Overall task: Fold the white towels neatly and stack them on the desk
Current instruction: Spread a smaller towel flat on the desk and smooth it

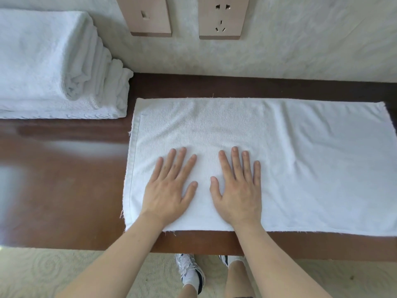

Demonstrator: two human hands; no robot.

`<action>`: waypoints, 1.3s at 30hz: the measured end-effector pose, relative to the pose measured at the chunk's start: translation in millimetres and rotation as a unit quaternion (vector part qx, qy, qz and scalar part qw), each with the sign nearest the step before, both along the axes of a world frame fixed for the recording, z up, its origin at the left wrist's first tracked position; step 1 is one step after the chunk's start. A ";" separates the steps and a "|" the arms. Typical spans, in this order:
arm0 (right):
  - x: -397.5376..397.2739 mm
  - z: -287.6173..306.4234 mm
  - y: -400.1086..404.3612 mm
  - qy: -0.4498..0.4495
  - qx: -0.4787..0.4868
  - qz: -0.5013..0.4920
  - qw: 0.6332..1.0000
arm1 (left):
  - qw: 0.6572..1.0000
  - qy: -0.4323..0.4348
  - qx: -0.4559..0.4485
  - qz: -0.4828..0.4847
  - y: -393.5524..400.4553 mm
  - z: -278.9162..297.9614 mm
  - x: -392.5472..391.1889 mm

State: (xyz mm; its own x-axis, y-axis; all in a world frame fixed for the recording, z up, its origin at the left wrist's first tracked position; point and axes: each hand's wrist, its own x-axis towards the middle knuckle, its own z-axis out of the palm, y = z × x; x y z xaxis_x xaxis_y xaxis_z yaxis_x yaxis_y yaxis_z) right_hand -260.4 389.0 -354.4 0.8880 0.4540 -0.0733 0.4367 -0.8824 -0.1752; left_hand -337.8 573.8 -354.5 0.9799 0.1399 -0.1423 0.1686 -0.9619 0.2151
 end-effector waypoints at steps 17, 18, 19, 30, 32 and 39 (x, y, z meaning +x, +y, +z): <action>2.3 0.7 -0.2 0.023 -0.031 0.005 0.999 | 0.999 0.023 0.038 -0.011 51.1 -0.8 121.2; 2.4 1.1 0.3 0.024 -0.031 0.005 0.999 | 0.999 0.024 0.032 0.036 57.1 -0.1 122.8; 2.6 1.3 0.6 0.026 -0.030 0.006 0.999 | 0.997 0.024 0.024 0.074 59.2 0.8 124.8; 3.0 3.5 0.7 0.043 -0.023 0.002 0.999 | 0.995 0.019 0.025 -0.099 -5.2 4.5 167.7; 3.0 3.0 0.5 0.043 -0.017 0.005 0.999 | 0.996 0.032 0.041 -0.068 18.9 3.5 171.7; 3.4 3.7 1.9 0.046 -0.020 0.004 0.999 | 0.998 -0.019 -0.041 -0.034 12.3 18.9 163.3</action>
State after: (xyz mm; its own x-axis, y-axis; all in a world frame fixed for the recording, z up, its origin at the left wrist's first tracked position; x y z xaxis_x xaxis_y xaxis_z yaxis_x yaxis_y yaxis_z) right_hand -257.0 390.9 -350.8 0.8729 0.4565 -0.1721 0.4278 -0.8858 -0.1797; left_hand -174.6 586.1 -335.6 0.9916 0.0621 -0.1136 0.0936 -0.9501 0.2976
